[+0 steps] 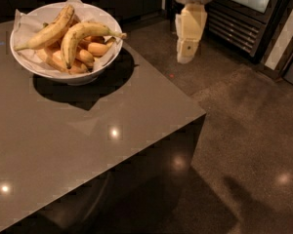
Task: Pick banana from white bowl
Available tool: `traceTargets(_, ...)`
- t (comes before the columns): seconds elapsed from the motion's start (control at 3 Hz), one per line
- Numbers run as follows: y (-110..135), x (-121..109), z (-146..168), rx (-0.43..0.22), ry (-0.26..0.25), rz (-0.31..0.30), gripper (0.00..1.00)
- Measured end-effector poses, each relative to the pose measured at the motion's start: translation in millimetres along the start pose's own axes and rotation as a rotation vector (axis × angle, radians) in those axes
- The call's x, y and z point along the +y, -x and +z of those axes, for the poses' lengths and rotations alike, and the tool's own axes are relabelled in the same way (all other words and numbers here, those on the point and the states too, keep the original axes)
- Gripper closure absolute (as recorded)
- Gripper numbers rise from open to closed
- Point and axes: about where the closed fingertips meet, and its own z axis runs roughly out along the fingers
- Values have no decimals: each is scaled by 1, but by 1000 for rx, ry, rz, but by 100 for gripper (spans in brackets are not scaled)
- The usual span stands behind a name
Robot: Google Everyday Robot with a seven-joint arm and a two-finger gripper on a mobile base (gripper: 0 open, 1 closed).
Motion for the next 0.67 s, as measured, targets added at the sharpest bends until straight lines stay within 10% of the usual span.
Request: traceTargets(0.67,14,-13,0,-36,-27,-42,0)
